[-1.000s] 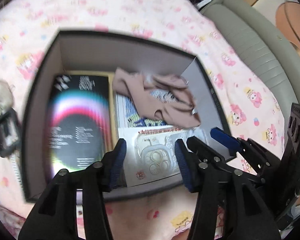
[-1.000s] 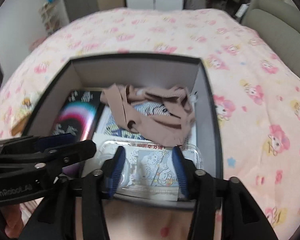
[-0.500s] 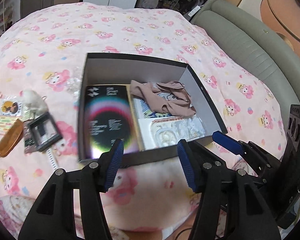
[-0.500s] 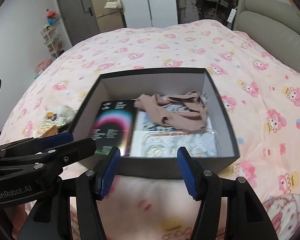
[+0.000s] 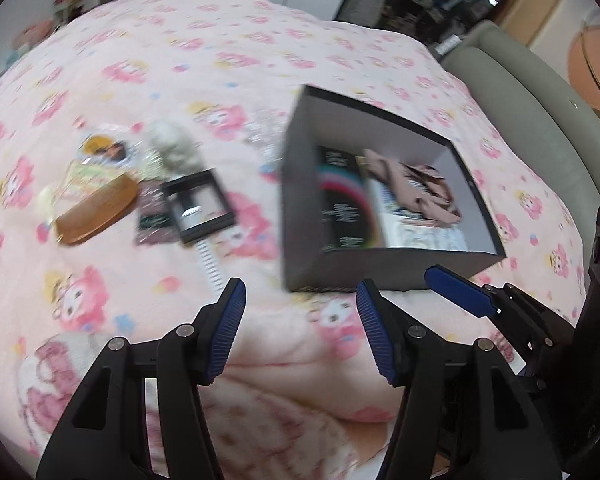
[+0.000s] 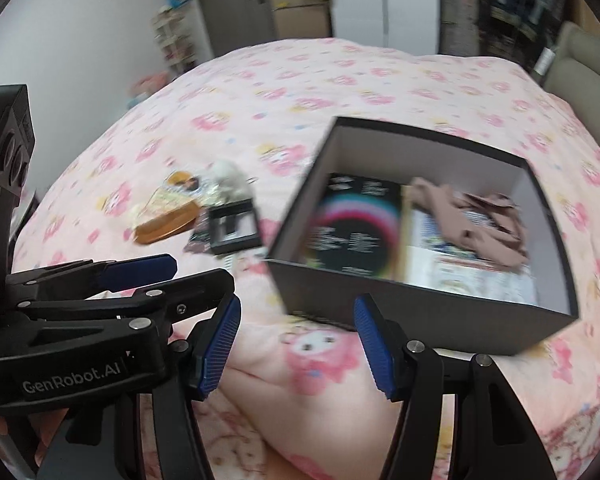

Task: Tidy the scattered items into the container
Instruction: 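Withdraw the left gripper from the box toward the remaining items, then lower the left gripper onto the wooden comb and close on it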

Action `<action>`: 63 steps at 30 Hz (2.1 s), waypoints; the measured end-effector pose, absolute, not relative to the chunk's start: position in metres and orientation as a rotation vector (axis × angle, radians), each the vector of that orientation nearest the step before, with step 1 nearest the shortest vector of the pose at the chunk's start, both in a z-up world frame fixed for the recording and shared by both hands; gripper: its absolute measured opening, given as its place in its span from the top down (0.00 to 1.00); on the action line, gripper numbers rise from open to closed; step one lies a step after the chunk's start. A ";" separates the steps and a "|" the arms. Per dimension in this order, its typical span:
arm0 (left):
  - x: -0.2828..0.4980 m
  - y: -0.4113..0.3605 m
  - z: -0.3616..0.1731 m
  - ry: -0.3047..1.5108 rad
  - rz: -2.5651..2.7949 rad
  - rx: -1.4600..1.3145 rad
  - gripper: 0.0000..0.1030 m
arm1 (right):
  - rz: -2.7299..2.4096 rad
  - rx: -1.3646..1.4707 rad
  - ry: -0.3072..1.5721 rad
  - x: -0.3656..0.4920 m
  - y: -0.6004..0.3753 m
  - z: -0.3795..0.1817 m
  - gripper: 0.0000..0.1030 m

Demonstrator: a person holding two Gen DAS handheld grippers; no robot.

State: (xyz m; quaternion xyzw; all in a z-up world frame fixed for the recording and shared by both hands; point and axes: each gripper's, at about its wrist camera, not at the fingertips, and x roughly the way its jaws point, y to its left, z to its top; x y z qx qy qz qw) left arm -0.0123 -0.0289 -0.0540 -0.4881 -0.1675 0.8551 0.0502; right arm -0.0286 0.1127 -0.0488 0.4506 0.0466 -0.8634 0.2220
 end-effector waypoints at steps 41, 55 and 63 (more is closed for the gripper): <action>-0.057 -0.295 -0.206 -1.352 2.417 -1.685 0.39 | -2.061 1.409 0.408 -0.164 -0.133 -0.156 0.45; -0.046 -0.300 -0.202 -1.435 2.371 -1.582 0.63 | -1.861 1.466 0.309 -0.161 -0.149 -0.170 0.51; -0.019 -0.299 -0.185 -1.439 2.428 -1.523 0.69 | -1.788 1.399 0.330 -0.124 -0.156 -0.154 0.61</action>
